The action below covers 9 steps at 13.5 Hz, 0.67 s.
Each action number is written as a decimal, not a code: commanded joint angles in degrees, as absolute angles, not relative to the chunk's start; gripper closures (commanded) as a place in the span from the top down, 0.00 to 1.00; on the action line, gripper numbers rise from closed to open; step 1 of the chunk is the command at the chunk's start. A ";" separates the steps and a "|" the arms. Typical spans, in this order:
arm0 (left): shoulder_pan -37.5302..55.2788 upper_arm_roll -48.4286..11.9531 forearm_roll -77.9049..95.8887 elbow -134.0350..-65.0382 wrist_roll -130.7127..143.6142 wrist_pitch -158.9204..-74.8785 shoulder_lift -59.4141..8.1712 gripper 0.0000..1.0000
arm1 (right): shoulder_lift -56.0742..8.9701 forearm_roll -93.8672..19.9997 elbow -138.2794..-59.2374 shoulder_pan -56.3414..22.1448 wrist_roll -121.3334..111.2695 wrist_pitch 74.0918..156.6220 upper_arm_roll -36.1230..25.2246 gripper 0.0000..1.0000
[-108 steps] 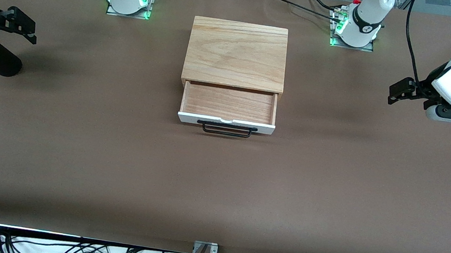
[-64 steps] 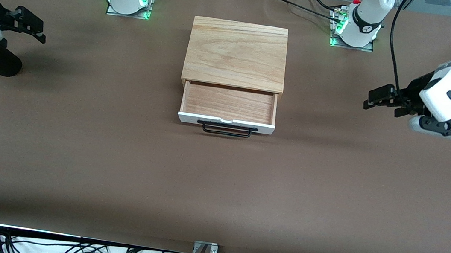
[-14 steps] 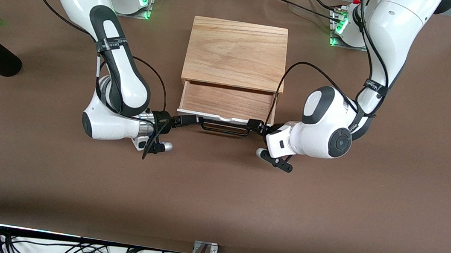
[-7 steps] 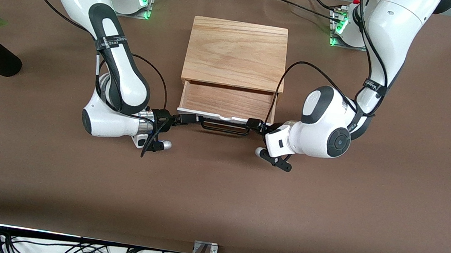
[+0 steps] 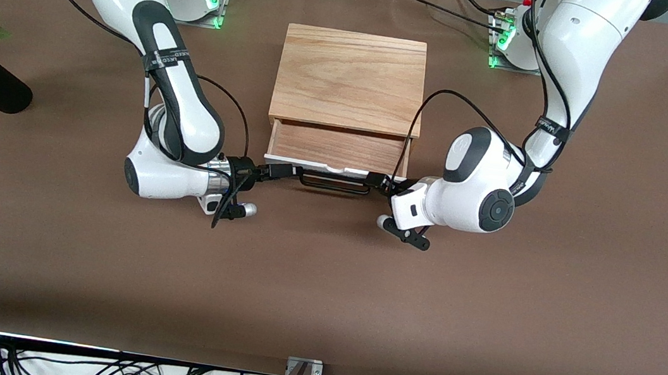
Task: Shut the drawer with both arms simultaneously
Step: 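Push the drawer front into the box with both grippers together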
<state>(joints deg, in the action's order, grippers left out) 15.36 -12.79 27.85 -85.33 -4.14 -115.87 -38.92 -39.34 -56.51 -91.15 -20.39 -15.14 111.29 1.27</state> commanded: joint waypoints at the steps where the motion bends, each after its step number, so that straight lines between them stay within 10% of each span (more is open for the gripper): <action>1: 15.73 -12.74 28.12 -89.55 -4.66 -114.79 -36.57 1.00 | -36.21 -57.13 -95.62 -20.30 -15.38 110.48 2.20 1.00; 9: 15.64 -13.62 28.48 -94.91 -4.40 -114.70 -33.40 1.00 | -34.54 -57.13 -99.57 -20.30 -15.38 110.30 3.78 1.00</action>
<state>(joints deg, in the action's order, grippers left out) 15.37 -13.55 27.85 -89.13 -3.60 -115.94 -36.75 -37.59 -56.57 -94.48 -20.36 -15.16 111.20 2.15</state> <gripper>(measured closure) 0.000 0.000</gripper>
